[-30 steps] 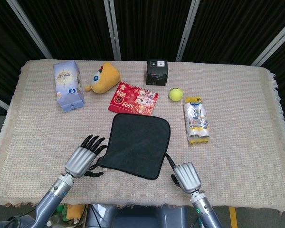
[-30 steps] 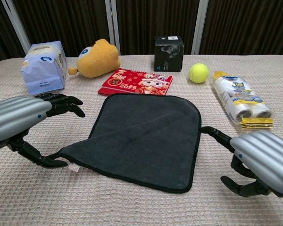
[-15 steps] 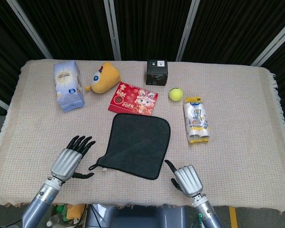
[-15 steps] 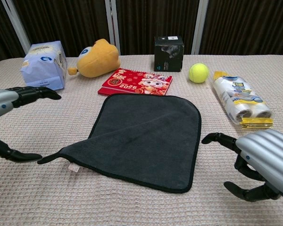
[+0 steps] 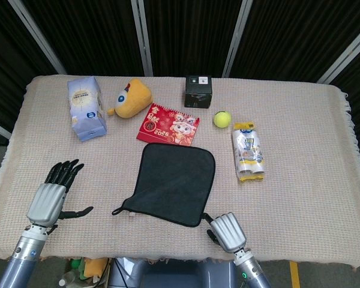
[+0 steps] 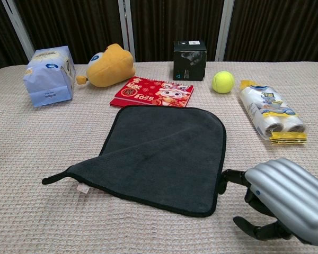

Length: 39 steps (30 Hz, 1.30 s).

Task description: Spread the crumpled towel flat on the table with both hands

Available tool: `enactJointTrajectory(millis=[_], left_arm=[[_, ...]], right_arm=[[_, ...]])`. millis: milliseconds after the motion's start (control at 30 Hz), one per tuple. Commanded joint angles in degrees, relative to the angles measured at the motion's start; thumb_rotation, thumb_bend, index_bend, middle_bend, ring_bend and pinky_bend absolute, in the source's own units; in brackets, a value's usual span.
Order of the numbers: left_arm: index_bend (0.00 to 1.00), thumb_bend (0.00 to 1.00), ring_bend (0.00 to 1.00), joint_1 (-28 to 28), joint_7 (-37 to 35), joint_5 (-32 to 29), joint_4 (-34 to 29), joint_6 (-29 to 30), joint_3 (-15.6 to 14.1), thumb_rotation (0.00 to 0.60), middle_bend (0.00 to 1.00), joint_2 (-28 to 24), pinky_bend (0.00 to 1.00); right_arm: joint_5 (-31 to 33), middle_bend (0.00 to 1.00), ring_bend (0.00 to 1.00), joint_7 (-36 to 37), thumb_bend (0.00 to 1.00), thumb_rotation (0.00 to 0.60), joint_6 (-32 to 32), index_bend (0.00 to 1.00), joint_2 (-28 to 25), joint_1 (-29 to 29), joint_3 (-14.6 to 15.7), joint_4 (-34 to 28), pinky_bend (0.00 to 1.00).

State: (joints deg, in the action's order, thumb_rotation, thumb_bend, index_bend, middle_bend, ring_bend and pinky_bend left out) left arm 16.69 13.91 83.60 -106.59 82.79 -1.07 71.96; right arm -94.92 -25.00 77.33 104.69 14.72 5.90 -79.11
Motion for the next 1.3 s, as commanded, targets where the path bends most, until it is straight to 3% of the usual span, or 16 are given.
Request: enactJointTrajectory(millis=[33,200,400,1300], left_arm=[[0.07,0.0,0.0,-0.5,-0.7,0.2,0.3,0.2,0.5,0.6,0.02,-0.2,0.0],[0.07,0.0,0.0,-0.7,-1.2,-0.1,0.9,-0.4,1.3,0.6,0.02,-0.1,0.0],[0.07,0.0,0.0,-0.7,-0.9,-0.2,1.4,-1.2,1.6,0.6,0.02,-0.1,0.0],[0.07,0.0,0.0,-1.8,-0.2,1.0,1.9,-1.8,2.6,0.6,0.02,1.0,0.0]], right_arm=[[-0.2,0.99,1.0,-0.2,0.34,0.6,-0.7,0.4,1.7,-0.2,0.1,1.4,1.0],[0.4,0.99,1.0,-0.7,0.34,0.6,-2.0,0.4,4.1,-0.1,-0.4,3.4,1.0],[1.1,0.99,1.0,-0.1,0.31,0.6,-2.9,0.3,5.9,-0.2,-0.9,5.7,1.0],[0.1,0.99,1.0,4.9,0.29,0.6,-1.5,0.3,11.8,0.3,-2.6,12.5,1.0]])
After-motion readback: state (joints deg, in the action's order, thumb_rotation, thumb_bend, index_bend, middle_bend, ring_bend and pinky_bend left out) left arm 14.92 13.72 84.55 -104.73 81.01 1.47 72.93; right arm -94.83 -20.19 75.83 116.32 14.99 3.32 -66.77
